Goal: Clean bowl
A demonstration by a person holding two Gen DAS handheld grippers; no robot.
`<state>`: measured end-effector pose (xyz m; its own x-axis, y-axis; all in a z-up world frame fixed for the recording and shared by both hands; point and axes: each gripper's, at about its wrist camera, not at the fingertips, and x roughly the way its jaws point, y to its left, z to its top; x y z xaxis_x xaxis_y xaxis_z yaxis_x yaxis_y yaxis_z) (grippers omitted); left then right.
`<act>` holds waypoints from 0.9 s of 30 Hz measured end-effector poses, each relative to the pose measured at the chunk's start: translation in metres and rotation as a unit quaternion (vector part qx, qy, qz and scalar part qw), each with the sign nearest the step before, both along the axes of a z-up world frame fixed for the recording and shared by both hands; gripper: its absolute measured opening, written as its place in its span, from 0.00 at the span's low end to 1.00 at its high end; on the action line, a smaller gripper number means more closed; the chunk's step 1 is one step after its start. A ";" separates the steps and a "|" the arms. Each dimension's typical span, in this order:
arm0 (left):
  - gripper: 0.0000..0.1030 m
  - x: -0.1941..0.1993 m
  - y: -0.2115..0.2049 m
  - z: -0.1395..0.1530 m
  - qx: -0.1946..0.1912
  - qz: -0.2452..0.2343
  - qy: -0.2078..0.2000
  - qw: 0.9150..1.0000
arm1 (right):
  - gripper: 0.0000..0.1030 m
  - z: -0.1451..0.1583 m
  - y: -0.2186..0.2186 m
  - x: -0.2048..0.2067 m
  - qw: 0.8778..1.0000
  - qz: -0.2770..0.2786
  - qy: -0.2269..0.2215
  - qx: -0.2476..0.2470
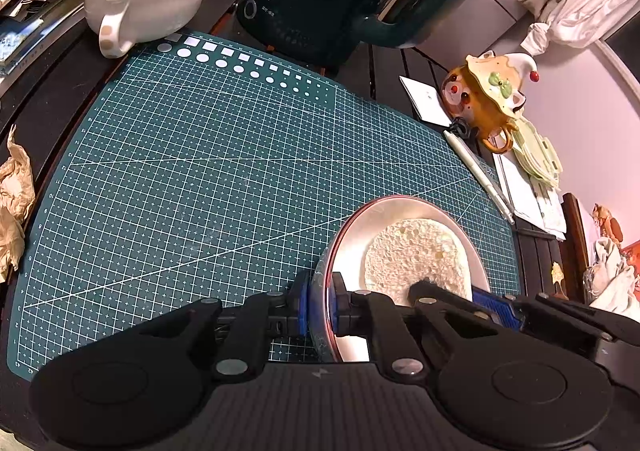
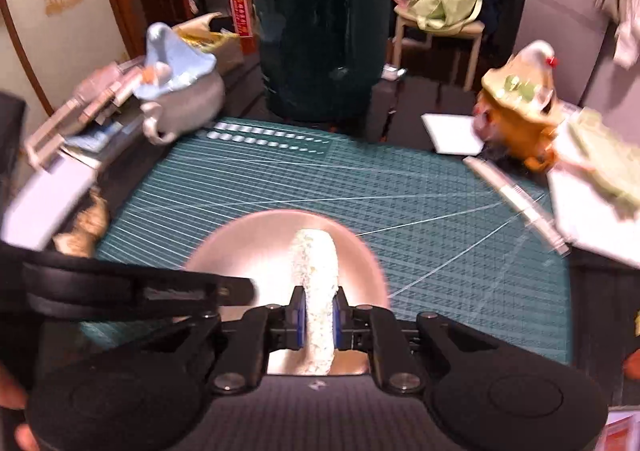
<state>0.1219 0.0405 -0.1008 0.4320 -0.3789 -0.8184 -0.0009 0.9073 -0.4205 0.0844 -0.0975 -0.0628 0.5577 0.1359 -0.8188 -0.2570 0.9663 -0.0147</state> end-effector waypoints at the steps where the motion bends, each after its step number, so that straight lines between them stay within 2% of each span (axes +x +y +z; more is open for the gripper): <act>1: 0.10 0.000 0.000 0.000 -0.001 0.000 0.000 1.000 | 0.11 0.002 0.000 -0.002 1.000 -0.002 -0.004 -0.005; 3: 0.10 0.000 0.001 0.000 -0.003 0.001 0.001 1.000 | 0.11 0.012 -0.002 -0.006 1.000 -0.007 -0.016 -0.016; 9: 0.10 0.001 0.002 0.000 -0.004 0.002 0.002 1.000 | 0.11 0.048 -0.022 -0.015 0.998 -0.021 -0.059 0.025; 11: 0.10 0.001 0.001 0.000 -0.003 0.002 0.002 1.000 | 0.11 0.047 -0.026 -0.011 0.997 -0.017 -0.041 0.068; 13: 0.10 0.001 0.002 0.000 -0.003 0.002 0.002 1.000 | 0.11 0.038 -0.025 -0.006 0.996 -0.012 -0.014 0.088; 19: 0.10 0.000 0.002 -0.001 -0.003 0.002 0.001 1.000 | 0.11 0.001 -0.008 0.005 0.998 0.003 0.027 0.055; 23: 0.10 0.000 0.002 -0.002 -0.003 0.001 0.001 1.000 | 0.11 0.004 -0.002 -0.002 1.000 -0.002 -0.002 -0.004; 27: 0.10 0.000 0.003 -0.002 -0.006 0.002 0.002 1.000 | 0.11 0.027 -0.005 -0.013 0.999 -0.006 -0.041 -0.013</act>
